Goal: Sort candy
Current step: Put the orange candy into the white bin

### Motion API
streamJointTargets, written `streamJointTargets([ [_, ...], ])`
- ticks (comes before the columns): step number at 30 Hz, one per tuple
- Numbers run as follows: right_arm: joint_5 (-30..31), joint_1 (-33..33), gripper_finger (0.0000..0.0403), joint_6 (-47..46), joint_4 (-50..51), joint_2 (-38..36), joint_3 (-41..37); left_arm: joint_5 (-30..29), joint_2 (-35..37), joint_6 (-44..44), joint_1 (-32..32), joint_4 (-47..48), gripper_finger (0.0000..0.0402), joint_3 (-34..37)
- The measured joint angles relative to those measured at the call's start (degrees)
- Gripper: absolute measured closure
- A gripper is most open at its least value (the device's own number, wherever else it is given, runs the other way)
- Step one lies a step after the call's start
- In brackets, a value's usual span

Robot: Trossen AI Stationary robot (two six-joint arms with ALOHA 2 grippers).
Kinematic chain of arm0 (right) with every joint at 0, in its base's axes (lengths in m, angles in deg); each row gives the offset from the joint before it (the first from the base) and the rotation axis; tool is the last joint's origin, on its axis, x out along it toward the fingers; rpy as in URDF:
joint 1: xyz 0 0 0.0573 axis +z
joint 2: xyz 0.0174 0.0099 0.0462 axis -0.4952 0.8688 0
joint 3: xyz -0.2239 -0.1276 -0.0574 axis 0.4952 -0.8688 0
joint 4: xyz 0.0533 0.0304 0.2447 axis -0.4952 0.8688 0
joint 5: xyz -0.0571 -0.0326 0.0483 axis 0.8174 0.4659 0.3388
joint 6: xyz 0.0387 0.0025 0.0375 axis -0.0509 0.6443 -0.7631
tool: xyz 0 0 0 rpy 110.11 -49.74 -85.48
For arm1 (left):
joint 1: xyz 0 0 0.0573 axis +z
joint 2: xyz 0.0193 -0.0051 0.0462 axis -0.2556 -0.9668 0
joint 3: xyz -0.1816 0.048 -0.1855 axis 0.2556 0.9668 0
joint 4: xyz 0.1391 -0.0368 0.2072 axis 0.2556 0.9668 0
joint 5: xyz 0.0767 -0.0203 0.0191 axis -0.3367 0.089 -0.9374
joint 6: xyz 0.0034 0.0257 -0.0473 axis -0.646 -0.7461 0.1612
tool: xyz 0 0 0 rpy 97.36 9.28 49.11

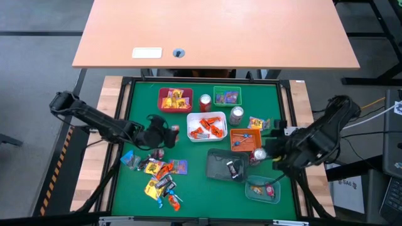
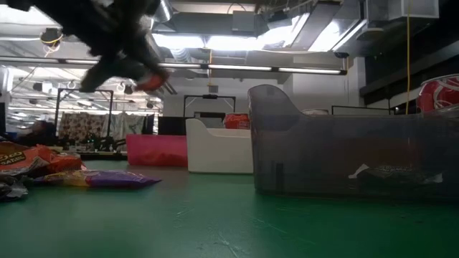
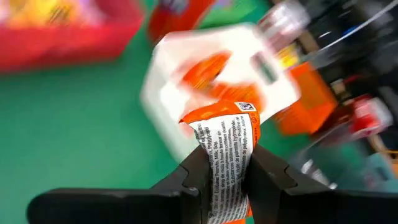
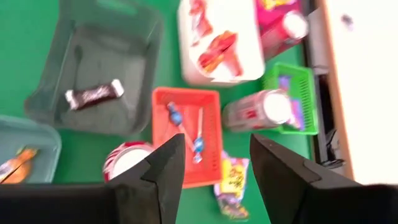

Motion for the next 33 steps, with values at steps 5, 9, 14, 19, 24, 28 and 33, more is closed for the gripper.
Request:
streamJointTargets([
  [5,4.4,-2.7,0.0223,0.0,-0.4,-4.1,0.0,-0.4,-2.7,-14.3,3.6,-15.0,0.0334,0.0],
  [9,4.7,-8.9,0.0223,2.5,-4.1,-6.9,-2.7,0.1,-6.3,-25.0,6.0,-26.2,0.0334,0.0],
  [14,2.9,-18.4,0.0223,12.3,-7.5,-10.0,-10.0,3.0,-11.5,-34.9,8.4,-37.7,0.0334,0.0],
  [19,-2.6,-29.5,0.0223,13.8,-10.0,-13.7,-16.0,4.9,-16.1,-38.7,10.2,-43.5,0.0334,0.0],
  [24,-10.7,-39.5,0.0223,14.1,-14.5,-16.5,-21.5,5.1,-20.7,-40.1,11.5,-44.5,0.0333,0.0],
  [28,-15.4,-45.9,0.0223,16.5,-15.2,-16.6,-24.2,6.8,-23.3,-40.1,12.5,-44.6,0.0323,0.0],
  [33,-19.5,-53.7,0.0223,21.9,-18.0,-16.6,-27.3,8.5,-25.5,-40.1,13.5,-45.0,0.0296,0.0],
])
